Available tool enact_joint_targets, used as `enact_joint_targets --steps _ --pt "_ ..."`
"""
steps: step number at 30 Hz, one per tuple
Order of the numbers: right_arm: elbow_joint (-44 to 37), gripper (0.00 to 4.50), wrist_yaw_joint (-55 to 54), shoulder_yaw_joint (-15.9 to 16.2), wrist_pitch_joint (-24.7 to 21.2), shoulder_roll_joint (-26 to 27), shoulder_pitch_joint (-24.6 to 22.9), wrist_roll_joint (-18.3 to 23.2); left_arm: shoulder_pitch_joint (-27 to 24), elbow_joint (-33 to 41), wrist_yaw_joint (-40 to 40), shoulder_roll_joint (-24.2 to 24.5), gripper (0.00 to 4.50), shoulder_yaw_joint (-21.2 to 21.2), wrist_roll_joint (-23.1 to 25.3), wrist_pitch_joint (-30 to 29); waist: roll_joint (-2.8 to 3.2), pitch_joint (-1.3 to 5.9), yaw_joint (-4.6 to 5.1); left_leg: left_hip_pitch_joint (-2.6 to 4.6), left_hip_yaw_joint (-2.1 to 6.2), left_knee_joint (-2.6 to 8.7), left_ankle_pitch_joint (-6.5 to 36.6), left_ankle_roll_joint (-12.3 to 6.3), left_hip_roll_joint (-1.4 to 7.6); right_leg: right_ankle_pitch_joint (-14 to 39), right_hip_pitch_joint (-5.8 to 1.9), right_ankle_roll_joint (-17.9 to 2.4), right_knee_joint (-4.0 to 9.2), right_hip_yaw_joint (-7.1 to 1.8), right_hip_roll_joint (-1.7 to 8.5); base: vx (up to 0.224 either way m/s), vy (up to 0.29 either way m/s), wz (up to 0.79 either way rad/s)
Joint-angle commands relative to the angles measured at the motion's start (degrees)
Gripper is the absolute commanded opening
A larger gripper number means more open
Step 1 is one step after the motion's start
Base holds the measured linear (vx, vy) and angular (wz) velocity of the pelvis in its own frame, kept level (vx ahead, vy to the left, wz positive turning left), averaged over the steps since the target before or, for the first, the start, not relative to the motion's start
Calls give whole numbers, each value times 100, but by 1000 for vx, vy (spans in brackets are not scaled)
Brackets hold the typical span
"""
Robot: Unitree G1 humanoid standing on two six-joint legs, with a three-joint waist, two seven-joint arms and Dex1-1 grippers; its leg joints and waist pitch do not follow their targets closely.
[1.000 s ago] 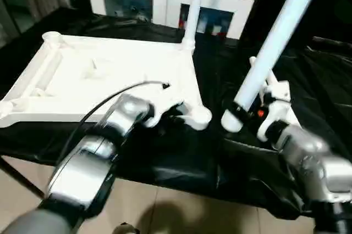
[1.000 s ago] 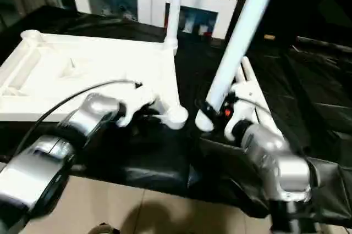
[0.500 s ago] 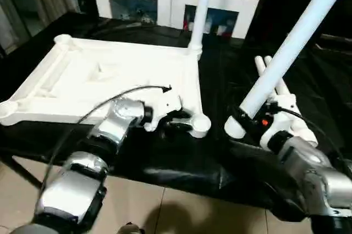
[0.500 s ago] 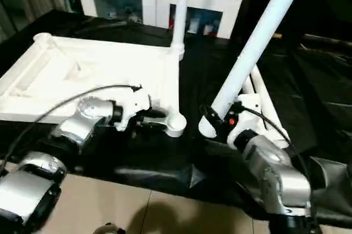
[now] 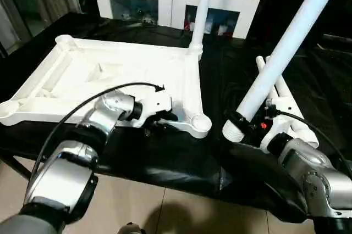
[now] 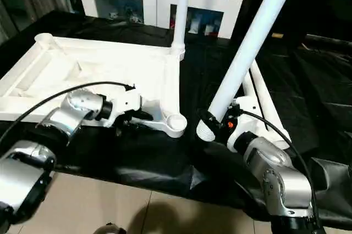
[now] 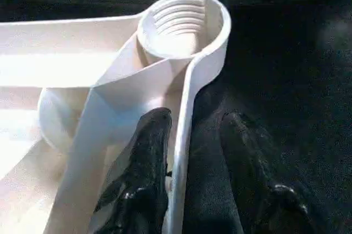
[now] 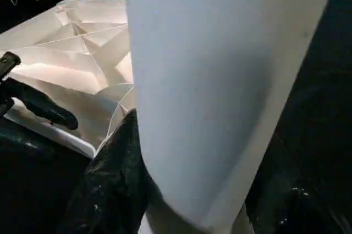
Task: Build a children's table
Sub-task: Rotate table base
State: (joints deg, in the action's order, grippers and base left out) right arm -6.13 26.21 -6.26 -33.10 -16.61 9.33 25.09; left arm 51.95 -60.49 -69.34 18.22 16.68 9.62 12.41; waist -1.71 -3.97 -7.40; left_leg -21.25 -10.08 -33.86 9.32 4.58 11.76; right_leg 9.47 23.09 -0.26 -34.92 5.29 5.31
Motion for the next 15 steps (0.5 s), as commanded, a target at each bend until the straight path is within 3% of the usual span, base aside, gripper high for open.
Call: enact_joint_targets --steps 1,4,7,15 --pt "-118 188 20 -18 7 -80 95 28 117 -78 85 -21 139 40 72 39 37 440 -8 97 62 456 1675 112 152 1616 -281 -962 465 -301 390 0 0 0" --pt "-171 188 18 -9 -5 -67 53 26 258 -367 118 -23 104 113 205 141 74 443 -15 98 65 453 1695 118 141 1607 -286 -959 474 -300 388 0 0 0" --pt "-185 188 25 -18 -10 -78 34 25 316 -500 109 -13 92 167 290 206 58 442 -24 97 67 456 1694 117 147 1588 -291 -958 473 -300 389 0 0 0" --pt "-178 188 30 -52 -11 -111 53 28 405 -788 83 -27 19 316 481 290 83 449 -36 96 69 453 1698 122 144 1433 -303 -1020 458 -301 382 0 0 0"
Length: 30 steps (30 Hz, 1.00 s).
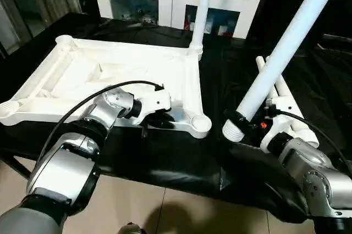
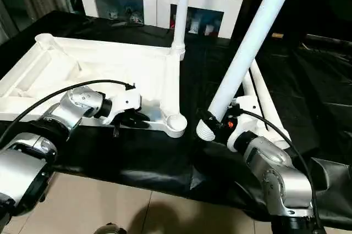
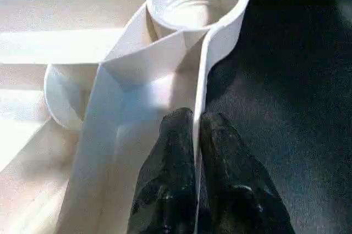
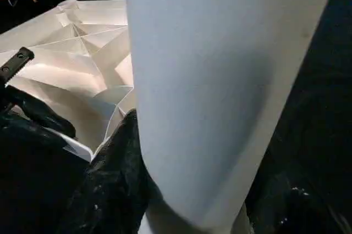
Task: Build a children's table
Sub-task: Rotate table base
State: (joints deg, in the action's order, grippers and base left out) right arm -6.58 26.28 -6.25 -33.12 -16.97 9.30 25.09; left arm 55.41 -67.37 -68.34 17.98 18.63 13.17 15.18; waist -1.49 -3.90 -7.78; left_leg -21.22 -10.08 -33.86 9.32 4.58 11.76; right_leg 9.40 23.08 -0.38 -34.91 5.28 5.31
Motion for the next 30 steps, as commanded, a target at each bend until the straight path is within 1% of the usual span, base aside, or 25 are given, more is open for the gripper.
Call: enact_joint_targets --steps 1,3,4,7,10,11,12,13,15,17,19,20,23,24,25,26,28,30 --pt "-129 188 25 -57 -5 -76 60 28 83 -170 22 -21 9 128 156 38 63 446 -5 96 70 451 1683 113 145 1433 -302 -1011 456 -299 386 0 0 0" --pt "-125 188 22 -58 0 -76 59 23 94 -228 35 -26 4 169 212 58 56 443 -5 89 69 449 1652 94 143 1446 -309 -1011 455 -299 388 0 0 0" --pt "-136 188 17 -60 -8 -76 63 27 86 -263 32 -8 4 228 301 95 74 442 -8 89 71 451 1665 92 142 1470 -308 -1011 458 -299 389 0 0 0" --pt "-135 188 9 -74 -11 -88 80 33 30 -312 -90 38 0 339 428 117 78 448 -3 100 69 451 1700 89 147 1531 -304 -1004 468 -300 393 0 0 0" --pt "-124 188 11 -79 -6 -94 90 35 9 -321 -127 61 0 377 458 165 78 444 6 94 73 457 1742 92 142 1597 -308 -990 476 -297 391 0 0 0" --pt "-118 188 7 -80 1 -96 93 29 19 -357 -136 44 30 332 421 49 70 447 13 94 69 453 1732 88 140 1577 -308 -998 473 -299 390 0 0 0" --pt "-111 188 5 -80 3 -96 98 26 28 -373 -155 29 48 294 385 13 76 446 20 95 69 454 1716 80 141 1558 -306 -1016 469 -298 388 0 0 0" --pt "-102 188 4 -80 8 -97 102 22 33 -384 -111 14 48 253 352 3 79 447 23 98 68 454 1718 78 143 1550 -302 -1026 466 -297 386 0 0 0" --pt "-87 188 4 -80 14 -98 110 16 41 -398 -46 -5 71 200 314 4 73 448 30 94 67 448 1713 61 135 1555 -306 -1028 468 -297 384 0 0 0" --pt "-68 188 5 -74 18 -95 133 15 55 -429 186 -17 90 140 325 65 78 449 34 97 67 450 1696 51 143 1510 -301 -1042 466 -297 382 0 0 0" --pt "-61 188 7 -72 20 -92 143 17 59 -451 225 -11 96 114 323 68 77 447 34 102 66 451 1723 49 142 1525 -298 -1043 471 -296 380 0 0 0" --pt "-60 188 7 -71 21 -92 144 18 59 -456 232 -9 75 103 316 66 82 441 34 102 67 454 1758 54 142 1601 -298 -1030 481 -295 384 0 0 0" --pt "-89 188 8 -84 13 -99 119 32 53 -488 212 -34 56 -116 108 -14 89 440 27 105 69 455 1783 64 141 1732 -294 -988 500 -294 392 0 0 0" --pt "-94 188 12 -87 14 -104 110 34 57 -502 190 -43 47 -164 54 -51 81 437 29 105 66 455 1785 61 138 1751 -292 -983 504 -294 389 0 0 0" --pt "-96 188 15 -89 15 -108 104 34 60 -512 174 -49 37 -194 19 -76 78 441 24 110 67 452 1770 61 140 1743 -289 -987 499 -294 390 0 0 0" --pt "-94 188 18 -90 17 -111 101 32 60 -519 134 -49 25 -210 -4 -113 66 439 29 99 69 460 1760 59 142 1734 -294 -983 498 -294 390 0 0 0" --pt "-97 188 24 -91 14 -119 101 34 35 -527 41 -29 22 -186 5 -135 73 445 30 85 75 460 1697 53 143 1630 -304 -1005 483 -296 394 0 0 0" --pt "-85 188 39 -99 7 -136 141 39 -72 -520 -135 36 5 -96 72 -102 74 450 49 77 75 460 1643 42 142 1437 -312 -1063 460 -295 389 0 0 0"
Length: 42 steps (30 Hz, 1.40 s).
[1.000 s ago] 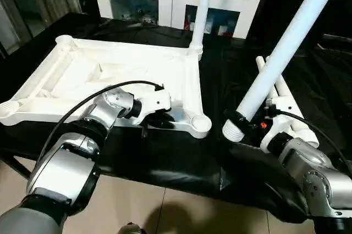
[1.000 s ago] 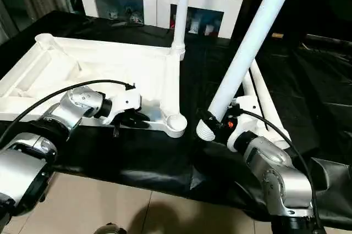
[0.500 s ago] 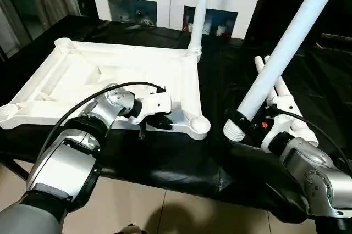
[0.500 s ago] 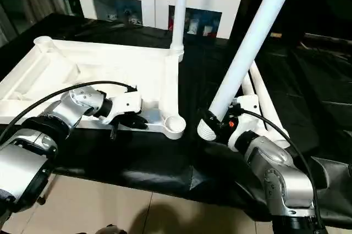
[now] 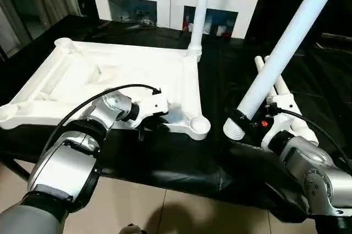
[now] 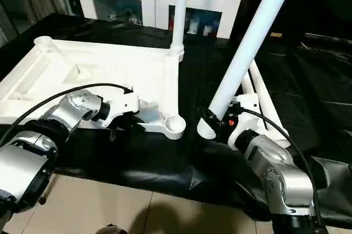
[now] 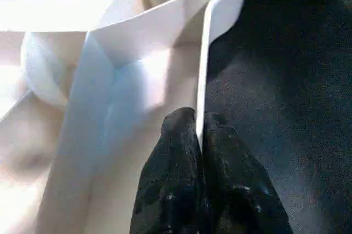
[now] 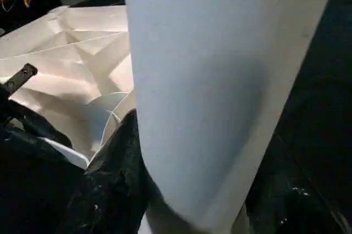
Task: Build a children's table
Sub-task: Rotate table base, then insert table leg to table base
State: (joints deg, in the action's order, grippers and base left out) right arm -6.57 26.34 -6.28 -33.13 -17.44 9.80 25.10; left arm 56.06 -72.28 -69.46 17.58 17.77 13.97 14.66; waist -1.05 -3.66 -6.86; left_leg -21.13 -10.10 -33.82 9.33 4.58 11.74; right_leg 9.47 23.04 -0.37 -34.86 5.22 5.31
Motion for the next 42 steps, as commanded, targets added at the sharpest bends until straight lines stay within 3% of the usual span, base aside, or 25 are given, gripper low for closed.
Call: enact_joint_targets --steps 1,6,8,12,14,16,17,18,21,23,26,33,42 --pt "-79 188 37 -95 12 -91 100 37 -162 -27 -38 86 5 0 1 -41 29 424 -35 69 75 456 1642 36 143 1409 -309 -1075 453 -290 388 0 0 0" --pt "-64 188 90 -51 36 -80 196 49 -350 42 -109 103 0 84 143 -107 41 410 -14 82 73 459 1748 27 144 1608 -310 -1076 480 -291 396 0 0 0" --pt "-78 188 254 109 31 -101 294 57 -488 152 13 -56 0 -5 21 -498 55 401 8 92 71 462 1828 31 142 1755 -301 -1062 493 -285 389 0 0 0" --pt "-60 188 379 220 -133 47 436 277 -709 562 -10 -355 0 -149 -296 -701 41 409 -11 95 63 450 1725 -63 150 1937 -302 -1062 511 -291 412 0 0 0" --pt "17 188 394 338 -110 76 544 199 -822 784 -5 -474 0 -183 -403 -667 49 423 -11 82 70 456 1694 -72 163 1881 -292 -1070 503 -288 403 0 0 0" --pt "118 188 393 380 -88 140 653 175 -925 1007 15 -559 0 -199 -465 -716 13 421 0 107 54 452 1761 -71 154 2000 -268 -1012 518 -282 390 0 0 0" --pt "135 188 392 384 -80 149 669 168 -943 1045 24 -568 0 -200 -467 -723 36 412 -10 110 53 452 1779 -73 146 2179 -256 -959 539 -286 401 0 0 0" --pt "263 188 407 423 -4 174 737 87 -1010 1185 32 -595 0 -191 -462 -793 -32 406 -15 106 41 453 1755 -89 145 2315 -249 -874 565 -289 399 0 0 0" --pt "601 188 453 546 209 183 835 -147 -1089 1266 118 -614 0 -181 -416 -867 11 408 -38 100 54 464 1717 -48 151 2512 -230 -764 575 -283 415 0 0 0" --pt "871 188 491 659 374 177 906 -289 -1180 1401 232 -593 0 -182 -404 -967 -16 415 -42 93 58 466 1705 -42 152 2472 -240 -739 559 -283 424 0 0 0" --pt "1207 188 464 676 501 229 1023 -361 -1256 1528 318 -570 0 -208 -417 -1017 -8 416 -34 79 55 467 1685 -56 147 2491 -232 -714 567 -283 424 0 0 0" --pt "1426 188 535 655 306 185 1106 -299 -1319 1675 477 -530 0 -272 -434 -1070 -26 407 -30 69 56 477 1646 -96 142 2657 -229 -576 585 -285 422 0 0 0" --pt "2418 188 688 505 620 313 1338 -321 -1397 1817 532 -509 0 -312 -488 -1204 -23 397 41 69 59 468 1766 -94 129 2928 -204 -568 627 -267 427 0 0 0"
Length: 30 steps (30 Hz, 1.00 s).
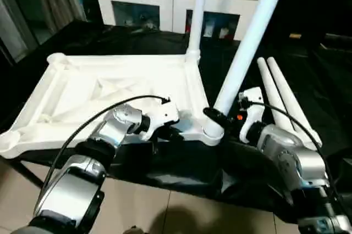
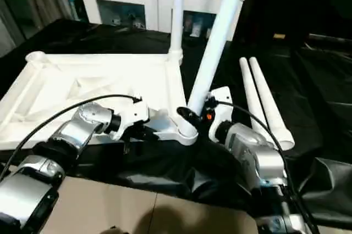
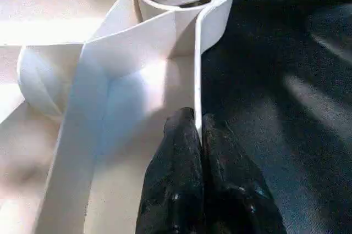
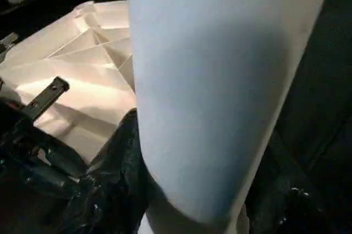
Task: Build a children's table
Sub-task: Insert table leg to table base
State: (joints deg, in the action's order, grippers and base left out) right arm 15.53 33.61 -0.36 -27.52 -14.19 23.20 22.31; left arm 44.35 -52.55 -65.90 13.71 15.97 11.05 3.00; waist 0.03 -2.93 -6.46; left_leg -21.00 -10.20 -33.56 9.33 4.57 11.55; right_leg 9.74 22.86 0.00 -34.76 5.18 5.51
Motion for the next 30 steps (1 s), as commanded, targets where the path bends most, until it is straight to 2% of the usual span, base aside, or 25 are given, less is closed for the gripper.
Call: enact_joint_targets --steps 1,10,15,16,19,20,21,25,28,30 --pt "291 188 -47 -105 86 -4 12 -48 -223 -159 179 -121 0 -135 -197 -36 -131 324 3 53 70 444 1764 -100 148 2905 -192 -601 619 -261 406 0 0 0" --pt "1164 188 36 -501 522 184 100 139 -269 -6 223 -154 0 -274 -378 -176 -106 322 25 62 85 463 1909 -98 165 2944 -182 -664 629 -253 410 0 0 0" --pt "1299 188 68 -624 780 246 -95 190 -276 19 289 -214 0 -360 -476 -218 -103 329 17 70 70 474 1879 -134 169 2774 -182 -733 624 -261 404 0 0 0" --pt "1302 188 85 -648 825 259 -156 198 -276 16 304 -224 0 -370 -486 -221 -121 329 25 67 66 475 1879 -144 169 2781 -183 -734 628 -261 402 0 0 0" --pt "1360 188 140 -705 1031 308 -306 225 -294 40 353 -256 0 -451 -551 -277 -113 333 17 70 67 484 1869 -171 176 2752 -188 -736 633 -261 408 0 0 0" --pt "1360 188 140 -705 1031 308 -306 225 -294 40 353 -256 0 -451 -551 -277 -128 340 13 62 67 489 1825 -184 173 2726 -201 -737 626 -257 409 0 0 0" --pt "1361 188 152 -773 1220 374 -396 287 -312 87 395 -271 0 -493 -572 -299 -124 340 6 63 60 487 1803 -199 175 2708 -193 -744 631 -265 415 0 0 0" --pt "1369 188 143 -887 1413 476 -539 372 -336 130 427 -298 0 -551 -611 -343 -123 336 6 67 60 497 1824 -213 183 2683 -185 -768 633 -268 413 0 0 0" --pt "1379 188 168 -889 1521 497 -609 372 -344 133 426 -313 0 -572 -622 -363 -128 334 13 58 60 498 1831 -211 179 2729 -194 -761 636 -262 412 0 0 0" --pt "1326 188 212 -763 1819 457 -696 181 -351 129 433 -315 0 -565 -607 -341 -139 335 6 55 57 499 1812 -222 179 2771 -187 -719 647 -267 415 0 0 0"
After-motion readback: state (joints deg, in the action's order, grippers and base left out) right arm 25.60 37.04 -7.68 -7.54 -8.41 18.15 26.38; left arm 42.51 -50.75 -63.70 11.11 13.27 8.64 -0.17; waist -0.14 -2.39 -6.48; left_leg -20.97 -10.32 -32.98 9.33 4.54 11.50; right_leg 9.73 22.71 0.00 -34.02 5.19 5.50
